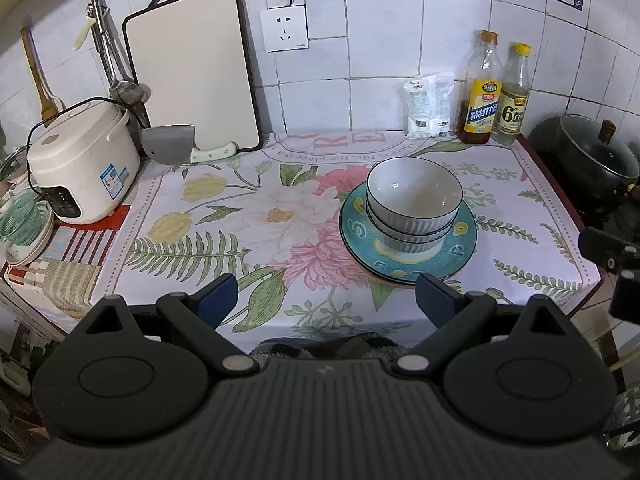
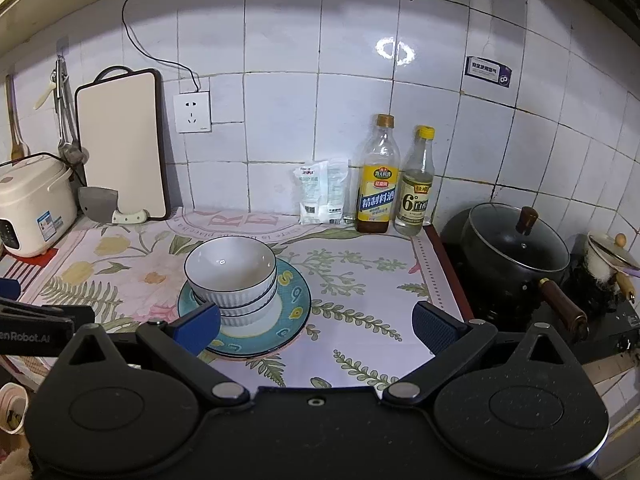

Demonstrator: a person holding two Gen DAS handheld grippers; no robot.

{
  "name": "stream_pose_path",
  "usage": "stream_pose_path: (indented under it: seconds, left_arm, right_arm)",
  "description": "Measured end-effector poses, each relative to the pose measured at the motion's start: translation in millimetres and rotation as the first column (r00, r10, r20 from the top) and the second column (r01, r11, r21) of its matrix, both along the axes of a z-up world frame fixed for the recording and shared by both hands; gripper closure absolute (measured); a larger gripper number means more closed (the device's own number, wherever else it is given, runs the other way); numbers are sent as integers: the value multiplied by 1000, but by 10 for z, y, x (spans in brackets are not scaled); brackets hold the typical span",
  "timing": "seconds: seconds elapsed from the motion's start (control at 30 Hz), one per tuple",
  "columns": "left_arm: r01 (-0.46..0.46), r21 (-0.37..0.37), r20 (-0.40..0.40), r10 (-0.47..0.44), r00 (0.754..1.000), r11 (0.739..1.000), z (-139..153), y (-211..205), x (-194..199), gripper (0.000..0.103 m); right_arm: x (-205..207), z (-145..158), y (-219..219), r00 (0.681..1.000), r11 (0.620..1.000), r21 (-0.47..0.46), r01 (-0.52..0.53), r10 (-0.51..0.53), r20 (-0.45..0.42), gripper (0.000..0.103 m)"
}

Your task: Organize plates and bowls

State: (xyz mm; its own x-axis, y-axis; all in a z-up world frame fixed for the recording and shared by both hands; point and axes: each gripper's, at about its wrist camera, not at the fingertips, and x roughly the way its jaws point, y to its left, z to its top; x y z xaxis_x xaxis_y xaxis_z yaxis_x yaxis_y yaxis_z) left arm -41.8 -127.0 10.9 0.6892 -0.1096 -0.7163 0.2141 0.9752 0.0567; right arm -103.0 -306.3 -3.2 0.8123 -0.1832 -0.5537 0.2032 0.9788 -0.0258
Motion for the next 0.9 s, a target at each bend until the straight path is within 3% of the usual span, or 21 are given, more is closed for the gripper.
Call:
stream_pose_path:
  seconds: [0.9]
  left_arm:
    - [-24, -44, -7, 23, 1000, 999, -32, 13, 30, 7]
  right_arm:
    - [47, -76, -24, 1000, 1000, 0, 17, -17, -25, 0]
